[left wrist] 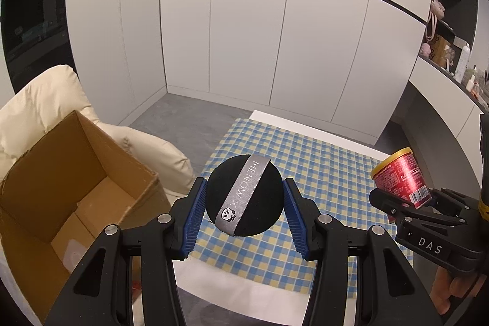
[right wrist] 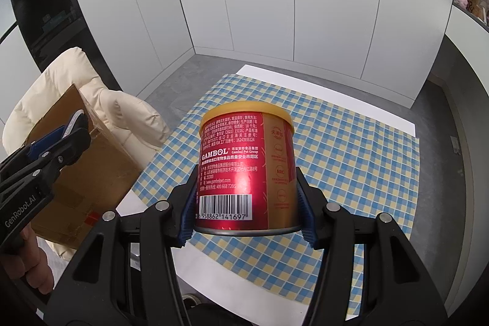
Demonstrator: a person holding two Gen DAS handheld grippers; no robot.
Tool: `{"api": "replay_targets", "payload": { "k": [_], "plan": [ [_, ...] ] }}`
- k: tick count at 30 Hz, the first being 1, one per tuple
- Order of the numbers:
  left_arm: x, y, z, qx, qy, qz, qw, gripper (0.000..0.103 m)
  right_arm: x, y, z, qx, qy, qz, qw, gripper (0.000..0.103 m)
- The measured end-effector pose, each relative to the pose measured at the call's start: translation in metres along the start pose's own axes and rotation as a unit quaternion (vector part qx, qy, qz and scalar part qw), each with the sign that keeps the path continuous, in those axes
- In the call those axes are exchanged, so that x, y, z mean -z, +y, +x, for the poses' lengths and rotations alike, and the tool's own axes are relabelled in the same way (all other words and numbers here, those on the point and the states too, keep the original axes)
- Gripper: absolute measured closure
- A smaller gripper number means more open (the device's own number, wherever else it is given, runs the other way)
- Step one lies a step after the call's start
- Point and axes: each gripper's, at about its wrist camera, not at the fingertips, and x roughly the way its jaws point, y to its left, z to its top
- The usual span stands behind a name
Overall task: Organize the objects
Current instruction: 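Lift and carry the black compact and red can toward the cardboard box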
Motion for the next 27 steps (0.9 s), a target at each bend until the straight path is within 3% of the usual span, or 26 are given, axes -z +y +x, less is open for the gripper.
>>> {"api": "replay_targets", "payload": {
  "k": [27],
  "plan": [
    [0.004, 0.05, -0.008, -0.042, -0.007, -0.028, 0.9987, 0.053, -0.01, 0.046, 0.012, -0.035, -0.003, -0.031, 0.999, 0.046]
  ]
}}
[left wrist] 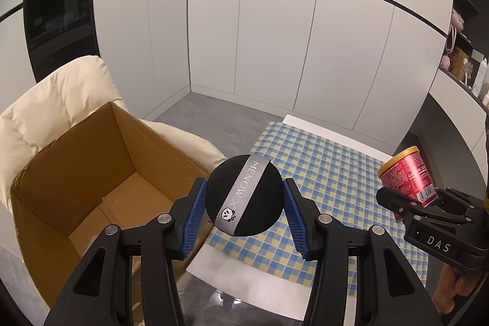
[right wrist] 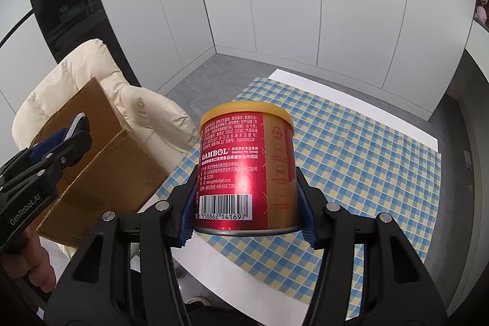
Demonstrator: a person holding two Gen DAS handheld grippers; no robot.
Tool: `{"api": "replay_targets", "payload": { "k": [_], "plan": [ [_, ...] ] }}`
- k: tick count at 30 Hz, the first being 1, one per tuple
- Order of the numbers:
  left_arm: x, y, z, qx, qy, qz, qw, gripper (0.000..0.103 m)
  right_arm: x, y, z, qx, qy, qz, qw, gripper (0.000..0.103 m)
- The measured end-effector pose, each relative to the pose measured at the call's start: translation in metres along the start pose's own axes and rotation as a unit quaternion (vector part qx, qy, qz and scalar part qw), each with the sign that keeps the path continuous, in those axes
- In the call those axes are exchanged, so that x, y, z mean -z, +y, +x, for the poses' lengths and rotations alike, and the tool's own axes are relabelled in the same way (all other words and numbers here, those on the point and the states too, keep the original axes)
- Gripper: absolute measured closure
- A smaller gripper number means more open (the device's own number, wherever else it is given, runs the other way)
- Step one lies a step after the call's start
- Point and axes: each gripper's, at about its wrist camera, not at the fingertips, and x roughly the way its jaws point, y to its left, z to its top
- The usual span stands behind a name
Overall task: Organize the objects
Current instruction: 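Lift and carry the black compact and red can toward the cardboard box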
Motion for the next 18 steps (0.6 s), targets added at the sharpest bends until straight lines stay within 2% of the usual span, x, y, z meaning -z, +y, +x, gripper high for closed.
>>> {"api": "replay_targets", "payload": {
  "k": [18],
  "plan": [
    [0.003, 0.047, -0.007, -0.028, -0.001, -0.026, 0.9993, 0.053, -0.009, 0.046, 0.009, -0.029, -0.003, -0.03, 0.999, 0.046]
  ]
}}
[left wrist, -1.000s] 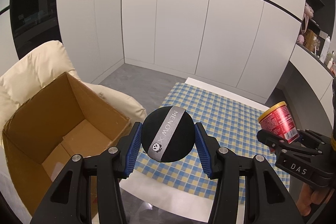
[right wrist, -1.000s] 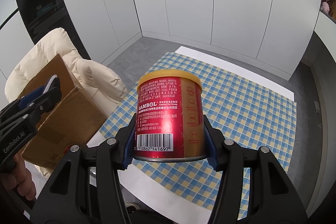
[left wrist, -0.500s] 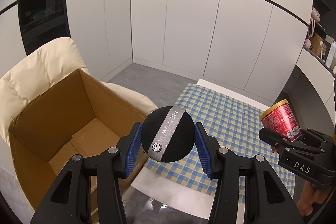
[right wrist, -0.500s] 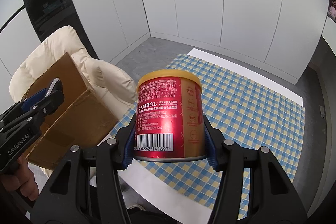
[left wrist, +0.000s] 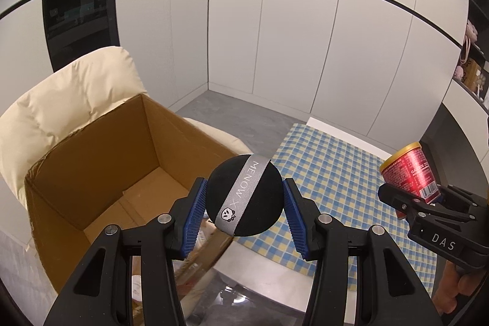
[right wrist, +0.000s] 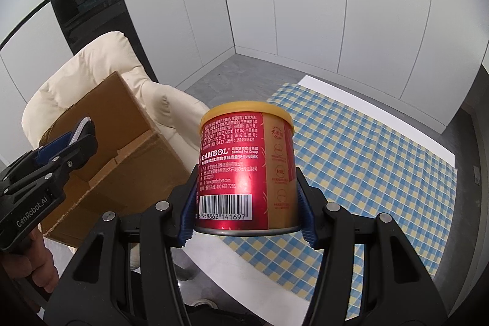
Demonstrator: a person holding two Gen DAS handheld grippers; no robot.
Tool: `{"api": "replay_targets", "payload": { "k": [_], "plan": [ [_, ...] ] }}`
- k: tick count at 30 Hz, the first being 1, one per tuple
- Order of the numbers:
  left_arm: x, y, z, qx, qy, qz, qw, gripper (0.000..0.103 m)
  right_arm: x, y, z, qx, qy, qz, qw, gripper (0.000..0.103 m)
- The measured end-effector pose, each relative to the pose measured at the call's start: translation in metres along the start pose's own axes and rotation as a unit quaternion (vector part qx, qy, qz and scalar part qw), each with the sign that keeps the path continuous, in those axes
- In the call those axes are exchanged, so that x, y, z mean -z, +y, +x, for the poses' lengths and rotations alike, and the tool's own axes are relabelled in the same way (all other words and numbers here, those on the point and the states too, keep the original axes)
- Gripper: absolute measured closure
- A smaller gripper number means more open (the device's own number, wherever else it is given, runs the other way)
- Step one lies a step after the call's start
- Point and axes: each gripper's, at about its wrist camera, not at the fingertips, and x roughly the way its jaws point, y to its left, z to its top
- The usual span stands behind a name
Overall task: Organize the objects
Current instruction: 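Lift and carry the black compact and red can toward the cardboard box, then open the left tool to drop the black compact into the box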
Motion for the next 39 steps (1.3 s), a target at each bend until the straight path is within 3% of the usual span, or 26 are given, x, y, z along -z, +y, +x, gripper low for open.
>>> {"api": "replay_targets", "payload": {
  "k": [21, 39],
  "plan": [
    [0.009, 0.051, 0.002, -0.042, 0.013, -0.03, 0.9986, 0.053, -0.013, 0.064, 0.02, -0.028, 0.0, -0.046, 0.999, 0.046],
    [0.013, 0.073, -0.003, -0.059, 0.015, -0.038, 0.9974, 0.052, -0.014, 0.091, 0.023, -0.045, -0.004, -0.061, 0.997, 0.046]
  ]
}}
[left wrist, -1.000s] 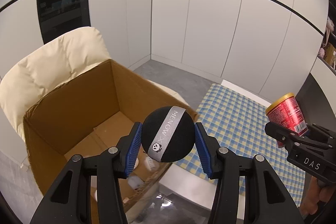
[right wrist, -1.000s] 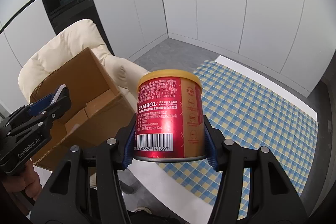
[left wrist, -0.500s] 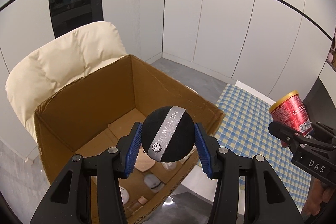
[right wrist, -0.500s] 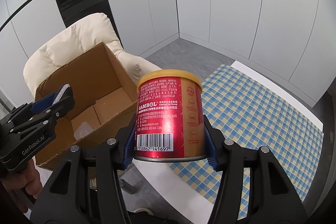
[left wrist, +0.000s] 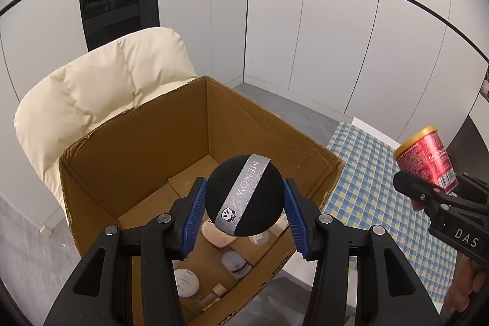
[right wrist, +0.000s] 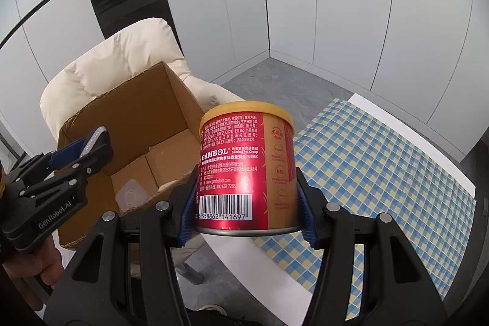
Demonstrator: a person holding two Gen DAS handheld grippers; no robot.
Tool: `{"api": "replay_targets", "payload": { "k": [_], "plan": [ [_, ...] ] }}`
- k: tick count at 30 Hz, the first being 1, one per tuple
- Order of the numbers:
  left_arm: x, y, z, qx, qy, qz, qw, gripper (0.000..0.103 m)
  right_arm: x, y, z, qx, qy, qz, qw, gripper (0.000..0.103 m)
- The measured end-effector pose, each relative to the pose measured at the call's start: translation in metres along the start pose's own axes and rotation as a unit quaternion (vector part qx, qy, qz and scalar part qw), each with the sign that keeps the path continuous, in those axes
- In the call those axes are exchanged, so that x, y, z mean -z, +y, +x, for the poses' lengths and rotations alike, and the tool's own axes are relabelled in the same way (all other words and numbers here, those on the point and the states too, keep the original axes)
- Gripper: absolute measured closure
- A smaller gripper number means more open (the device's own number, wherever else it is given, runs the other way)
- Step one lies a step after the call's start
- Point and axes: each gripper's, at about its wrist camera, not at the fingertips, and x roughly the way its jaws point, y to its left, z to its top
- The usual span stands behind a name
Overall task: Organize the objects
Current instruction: 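Open the left tool to drop the black compact into the box, then lower the red can into the box and open the right tool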
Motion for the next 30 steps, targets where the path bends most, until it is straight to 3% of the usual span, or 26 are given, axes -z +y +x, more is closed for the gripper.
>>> {"api": "replay_targets", "payload": {
  "k": [8, 12, 15, 30],
  "plan": [
    [0.003, 0.01, 0.0, -0.022, -0.009, 0.0, 0.9997, 0.047, -0.004, 0.016, 0.006, -0.009, 0.001, -0.01, 1.0, 0.046],
    [0.004, 0.015, -0.007, -0.035, -0.027, 0.001, 0.999, 0.026, -0.006, 0.023, 0.008, -0.015, -0.001, -0.012, 1.0, 0.046],
    [0.004, 0.017, -0.014, -0.045, -0.041, 0.004, 0.9981, 0.001, -0.008, 0.028, 0.01, -0.018, -0.002, -0.014, 1.0, 0.046],
    [0.007, 0.049, -0.03, -0.06, -0.047, -0.013, 0.997, 0.0, -0.012, 0.06, 0.018, -0.038, 0.001, -0.032, 0.999, 0.046]
  ]
}}
